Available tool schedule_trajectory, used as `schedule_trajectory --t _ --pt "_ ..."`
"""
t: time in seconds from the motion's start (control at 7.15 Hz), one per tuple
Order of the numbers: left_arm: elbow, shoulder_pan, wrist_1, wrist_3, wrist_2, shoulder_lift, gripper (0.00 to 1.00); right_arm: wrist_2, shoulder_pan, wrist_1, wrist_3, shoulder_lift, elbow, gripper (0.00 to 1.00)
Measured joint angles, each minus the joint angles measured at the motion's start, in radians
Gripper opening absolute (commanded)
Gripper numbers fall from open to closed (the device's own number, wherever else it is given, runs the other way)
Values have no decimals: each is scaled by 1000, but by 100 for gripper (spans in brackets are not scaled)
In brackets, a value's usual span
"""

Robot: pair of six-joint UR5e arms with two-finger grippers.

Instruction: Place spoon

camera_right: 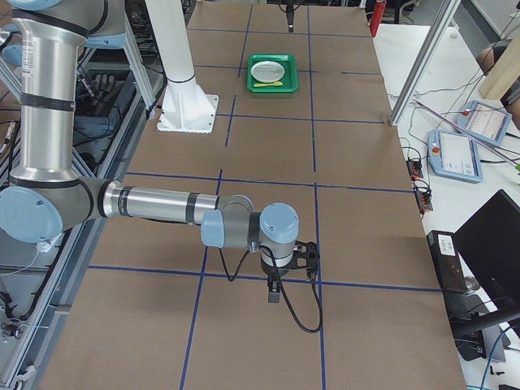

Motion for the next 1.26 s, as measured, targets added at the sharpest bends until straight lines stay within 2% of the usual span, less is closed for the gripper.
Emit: schedule_trajectory --t 0.28,0.42,0.7,0.98,1.26 --pt "2 -202 84 387 -25 72 100 0 0 0 0 0 0 100" --pt "43 -292 78 563 -67 127 100 0 0 0 0 0 0 100" --pt "259 -481 -53 877 -154 204 100 0 0 0 0 0 0 100" --pt "410 -573 -221 986 -209 310 100 0 0 0 0 0 0 100" --pt "481 -596 -283 964 -221 363 100 0 0 1 0 0 0 100"
